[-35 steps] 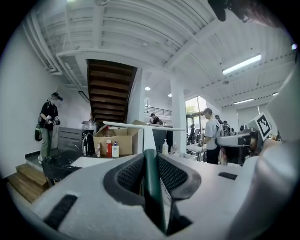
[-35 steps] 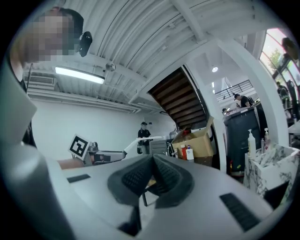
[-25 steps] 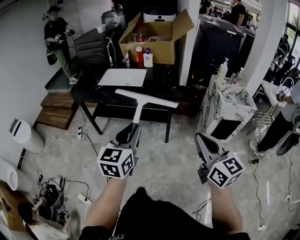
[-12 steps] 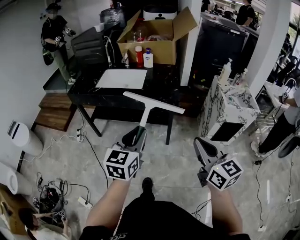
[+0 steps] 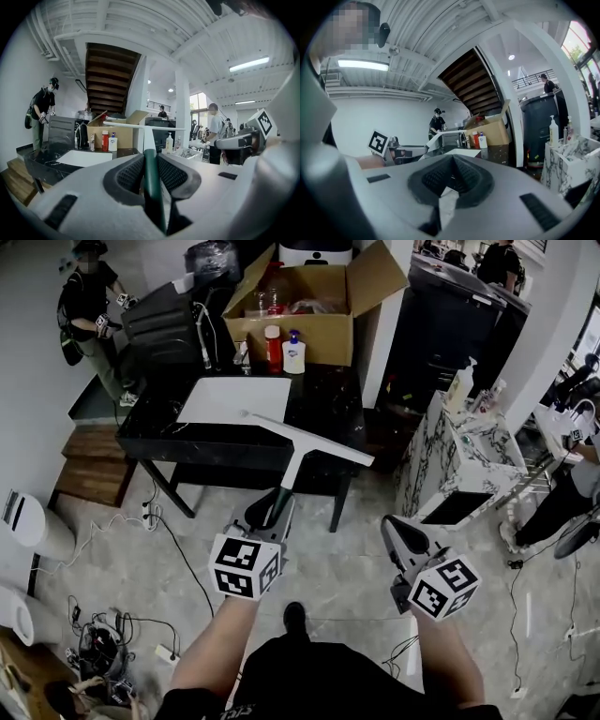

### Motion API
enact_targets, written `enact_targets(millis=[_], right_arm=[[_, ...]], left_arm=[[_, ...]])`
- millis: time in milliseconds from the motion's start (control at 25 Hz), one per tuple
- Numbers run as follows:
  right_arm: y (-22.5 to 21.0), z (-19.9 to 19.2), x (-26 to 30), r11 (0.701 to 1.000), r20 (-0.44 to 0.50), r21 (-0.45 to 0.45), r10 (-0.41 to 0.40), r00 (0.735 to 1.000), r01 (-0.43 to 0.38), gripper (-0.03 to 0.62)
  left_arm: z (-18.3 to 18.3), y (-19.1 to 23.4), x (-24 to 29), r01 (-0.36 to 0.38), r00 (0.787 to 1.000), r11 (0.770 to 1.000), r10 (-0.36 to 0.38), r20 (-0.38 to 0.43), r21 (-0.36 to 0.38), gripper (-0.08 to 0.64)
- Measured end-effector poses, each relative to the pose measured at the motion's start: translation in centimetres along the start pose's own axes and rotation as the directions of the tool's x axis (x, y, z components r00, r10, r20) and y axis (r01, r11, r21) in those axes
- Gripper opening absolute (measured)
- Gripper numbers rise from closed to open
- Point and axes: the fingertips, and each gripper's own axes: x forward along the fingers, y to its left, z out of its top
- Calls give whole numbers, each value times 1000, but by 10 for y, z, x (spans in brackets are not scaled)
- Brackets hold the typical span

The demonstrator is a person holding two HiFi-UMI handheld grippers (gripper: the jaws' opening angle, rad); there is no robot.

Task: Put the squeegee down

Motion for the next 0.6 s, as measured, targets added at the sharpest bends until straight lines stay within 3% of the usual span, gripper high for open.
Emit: enact_targets(millis=[240,600], right_arm=[[2,-6,50,1000,-54,3,-4,999,4,6],[0,-5,90,999,-69,5,-35,997,35,6]], left_arm=[[6,42,25,3,1000,999,-3,0,44,104],[2,70,53,72,997,997,-72,5,-10,104]])
